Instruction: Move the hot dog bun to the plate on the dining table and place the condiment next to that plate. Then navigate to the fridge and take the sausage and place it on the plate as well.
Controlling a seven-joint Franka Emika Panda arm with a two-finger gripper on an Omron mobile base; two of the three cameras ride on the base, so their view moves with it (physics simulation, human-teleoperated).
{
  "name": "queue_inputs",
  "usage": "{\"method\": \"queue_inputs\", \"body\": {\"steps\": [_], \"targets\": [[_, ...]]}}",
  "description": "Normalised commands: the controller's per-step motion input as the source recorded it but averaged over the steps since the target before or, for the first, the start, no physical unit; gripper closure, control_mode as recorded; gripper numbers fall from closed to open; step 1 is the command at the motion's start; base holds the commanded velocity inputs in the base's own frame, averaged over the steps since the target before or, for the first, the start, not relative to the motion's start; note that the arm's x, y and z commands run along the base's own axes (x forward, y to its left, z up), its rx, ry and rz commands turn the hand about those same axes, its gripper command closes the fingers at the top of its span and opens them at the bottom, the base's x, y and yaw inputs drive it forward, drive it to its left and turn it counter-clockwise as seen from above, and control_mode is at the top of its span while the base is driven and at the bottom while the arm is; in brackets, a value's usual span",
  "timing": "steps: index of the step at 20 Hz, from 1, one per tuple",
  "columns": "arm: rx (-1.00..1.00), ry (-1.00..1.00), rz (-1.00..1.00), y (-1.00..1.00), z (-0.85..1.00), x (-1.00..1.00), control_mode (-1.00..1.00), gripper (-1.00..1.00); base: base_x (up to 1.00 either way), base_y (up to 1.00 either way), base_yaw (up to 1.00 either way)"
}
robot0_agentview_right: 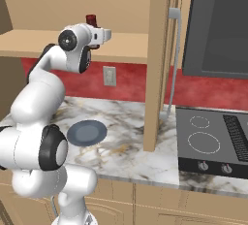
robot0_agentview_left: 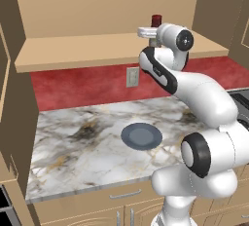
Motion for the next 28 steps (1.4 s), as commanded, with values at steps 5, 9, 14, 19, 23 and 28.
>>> {"method": "queue_inputs", "body": {"steps": [5,9,14,19,23,28], "targets": [[0.0,0.0,0.0,0.0,-0.05,0.06,-1.0,1.0,0.0,0.0,0.0],[0.0,0.0,0.0,0.0,-0.02,0.0,-1.0,1.0,0.0,0.0,0.0],[0.0,0.0,0.0,0.0,-0.02,-0.01,-1.0,1.0,0.0,0.0,0.0],[0.02,-0.04,0.0,0.0,-0.02,-0.54,-1.0,1.0,0.0,0.0,0.0],[0.03,-0.05,0.0,0.0,0.2,-0.9,-1.0,1.0,0.0,0.0,0.0],[0.01,0.0,0.0,0.0,0.39,-0.83,-1.0,1.0,0.0,0.0,0.0]]}}
